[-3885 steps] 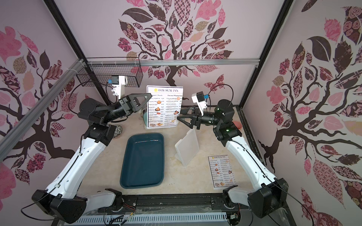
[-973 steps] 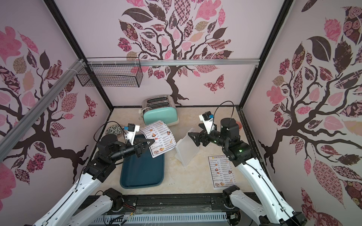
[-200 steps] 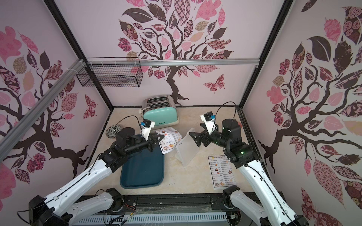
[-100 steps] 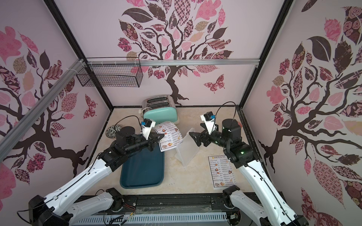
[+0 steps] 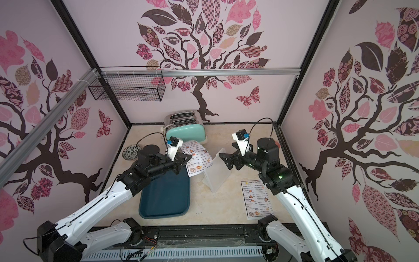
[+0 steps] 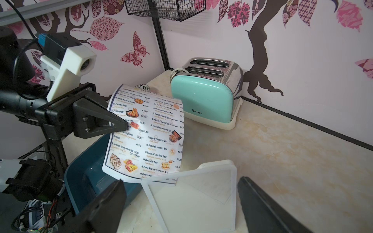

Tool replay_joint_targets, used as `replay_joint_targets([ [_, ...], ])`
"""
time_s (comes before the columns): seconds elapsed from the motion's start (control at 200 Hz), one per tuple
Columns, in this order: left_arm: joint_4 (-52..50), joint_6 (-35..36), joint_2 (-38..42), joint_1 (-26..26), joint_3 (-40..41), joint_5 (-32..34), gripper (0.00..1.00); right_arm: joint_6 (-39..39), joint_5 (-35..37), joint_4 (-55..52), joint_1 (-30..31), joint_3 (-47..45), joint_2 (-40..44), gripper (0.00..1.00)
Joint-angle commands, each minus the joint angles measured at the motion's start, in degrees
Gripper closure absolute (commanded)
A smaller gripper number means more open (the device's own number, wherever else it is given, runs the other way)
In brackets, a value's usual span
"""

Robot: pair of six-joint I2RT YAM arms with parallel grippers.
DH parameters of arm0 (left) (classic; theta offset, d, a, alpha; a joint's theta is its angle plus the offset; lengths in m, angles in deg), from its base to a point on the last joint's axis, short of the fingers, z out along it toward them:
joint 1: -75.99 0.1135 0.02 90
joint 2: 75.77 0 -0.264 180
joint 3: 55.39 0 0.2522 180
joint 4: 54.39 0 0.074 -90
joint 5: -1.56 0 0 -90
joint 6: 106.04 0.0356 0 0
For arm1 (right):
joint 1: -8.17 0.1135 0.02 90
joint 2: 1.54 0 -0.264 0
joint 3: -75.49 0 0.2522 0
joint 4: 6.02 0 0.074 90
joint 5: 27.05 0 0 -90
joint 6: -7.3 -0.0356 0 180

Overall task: Replace the menus in the menu holders
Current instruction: Insert the menu into the menu holder.

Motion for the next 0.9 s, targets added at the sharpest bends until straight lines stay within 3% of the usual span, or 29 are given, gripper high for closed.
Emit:
replay_joint_targets([
  [0.0,1.5,0.1,-0.5,-0.4,-1.6,-0.2,1.0,0.7,0.3,0.6,0.1,1.9,0.4,0.07],
  [0.895,3.6,1.2,-4.4,-1.5,-4.2,0.9,1.0,0.4,0.7,1.0,0.1,2.2,0.4,0.07],
])
